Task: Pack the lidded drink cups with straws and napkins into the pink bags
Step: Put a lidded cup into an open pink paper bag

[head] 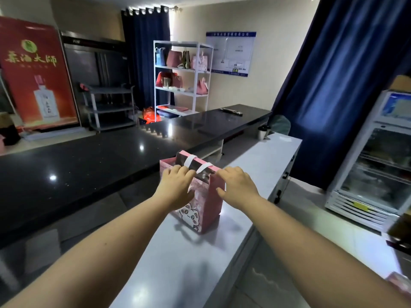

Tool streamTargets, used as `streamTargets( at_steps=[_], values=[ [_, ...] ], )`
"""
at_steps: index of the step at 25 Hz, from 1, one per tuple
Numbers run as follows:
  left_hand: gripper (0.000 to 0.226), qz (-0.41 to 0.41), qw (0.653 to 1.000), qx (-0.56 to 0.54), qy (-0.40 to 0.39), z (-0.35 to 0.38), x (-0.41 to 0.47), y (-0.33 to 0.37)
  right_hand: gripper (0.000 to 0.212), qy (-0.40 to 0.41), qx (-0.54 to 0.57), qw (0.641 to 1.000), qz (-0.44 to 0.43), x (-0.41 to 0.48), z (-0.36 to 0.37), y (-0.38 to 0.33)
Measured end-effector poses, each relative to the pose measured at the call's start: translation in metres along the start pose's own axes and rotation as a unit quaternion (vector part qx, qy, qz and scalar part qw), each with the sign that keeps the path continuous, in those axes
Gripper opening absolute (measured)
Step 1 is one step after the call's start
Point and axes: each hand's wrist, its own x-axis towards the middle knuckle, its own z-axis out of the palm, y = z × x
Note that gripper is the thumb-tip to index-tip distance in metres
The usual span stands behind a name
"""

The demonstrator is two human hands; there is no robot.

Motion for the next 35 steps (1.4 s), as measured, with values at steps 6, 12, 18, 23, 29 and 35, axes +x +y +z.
streamTargets(
  at_steps=[6, 12, 18, 23, 29, 35],
  values=[
    [0.037, -0.049, 0.999, 0.011, 0.013, 0.065, 0.030, -0.065, 0.039, -0.054, 0.030, 0.997, 0.045, 0.052, 0.089, -0.008],
    [0.050, -0.075, 0.997, 0.001, 0.012, 0.099, 0.056, -0.080, 0.009, 0.029, 0.119, 0.992, 0.006, 0.064, 0.118, 0.042],
    [0.030, -0.028, 0.998, 0.052, 0.021, 0.125, 0.111, -0.036, 0.020, 0.044, 0.127, 0.990, -0.028, 0.086, 0.120, 0.165],
    [0.031, 0.023, 0.996, 0.072, 0.046, 0.132, 0.213, 0.062, 0.011, 0.044, 0.127, 0.991, 0.000, 0.105, 0.099, 0.298],
    [0.024, 0.003, 0.995, 0.011, 0.102, 0.156, 0.376, 0.205, 0.012, 0.088, 0.085, 0.991, 0.053, 0.120, 0.062, 0.484],
    [0.026, -0.002, 0.991, -0.048, 0.125, 0.202, 0.498, 0.301, 0.012, 0.147, 0.054, 0.983, 0.095, 0.146, 0.055, 0.622]
  ],
)
